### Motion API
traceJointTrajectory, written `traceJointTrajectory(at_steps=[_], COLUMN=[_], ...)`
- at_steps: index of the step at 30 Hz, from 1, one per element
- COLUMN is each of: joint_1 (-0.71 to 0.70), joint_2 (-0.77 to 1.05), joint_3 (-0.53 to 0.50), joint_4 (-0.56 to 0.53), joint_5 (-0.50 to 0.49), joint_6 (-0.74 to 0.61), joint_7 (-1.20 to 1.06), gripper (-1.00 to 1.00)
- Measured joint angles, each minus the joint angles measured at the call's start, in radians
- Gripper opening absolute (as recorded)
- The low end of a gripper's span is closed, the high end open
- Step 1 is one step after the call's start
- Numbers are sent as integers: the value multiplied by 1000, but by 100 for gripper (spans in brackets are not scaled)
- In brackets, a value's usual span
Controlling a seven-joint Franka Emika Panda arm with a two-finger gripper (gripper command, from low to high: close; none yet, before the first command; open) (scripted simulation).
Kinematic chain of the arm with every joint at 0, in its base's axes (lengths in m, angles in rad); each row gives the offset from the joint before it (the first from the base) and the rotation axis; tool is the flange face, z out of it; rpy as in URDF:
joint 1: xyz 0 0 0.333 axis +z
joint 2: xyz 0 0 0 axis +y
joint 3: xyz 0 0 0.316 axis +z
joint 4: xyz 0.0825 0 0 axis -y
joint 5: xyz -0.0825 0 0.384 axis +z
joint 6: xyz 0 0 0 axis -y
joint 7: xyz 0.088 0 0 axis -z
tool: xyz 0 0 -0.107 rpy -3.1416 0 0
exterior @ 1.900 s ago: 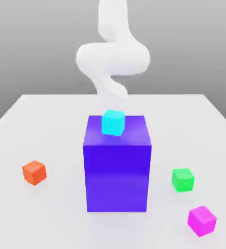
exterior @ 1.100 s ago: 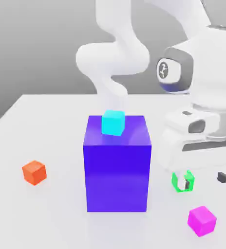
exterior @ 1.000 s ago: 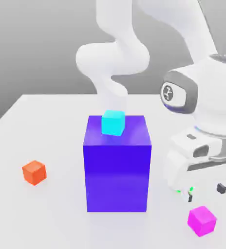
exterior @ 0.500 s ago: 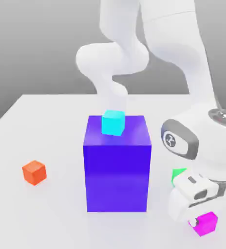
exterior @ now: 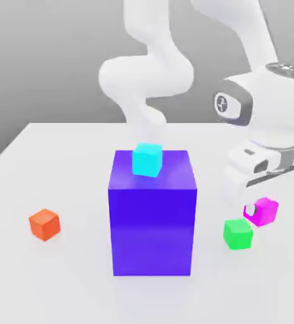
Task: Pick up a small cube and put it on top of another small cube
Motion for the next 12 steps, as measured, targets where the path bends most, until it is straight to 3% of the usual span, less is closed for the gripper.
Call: traceJointTrajectory(at_steps=[4,9,10,12], joint_1=[6,-13,-17,-15], joint_2=[10,181,207,207], joint_3=[8,-23,-31,-31], joint_4=[-52,-49,-48,-48], joint_5=[-10,-208,-248,-248], joint_6=[66,224,246,246], joint_7=[12,151,178,178], gripper=[-100,-100,100,100])
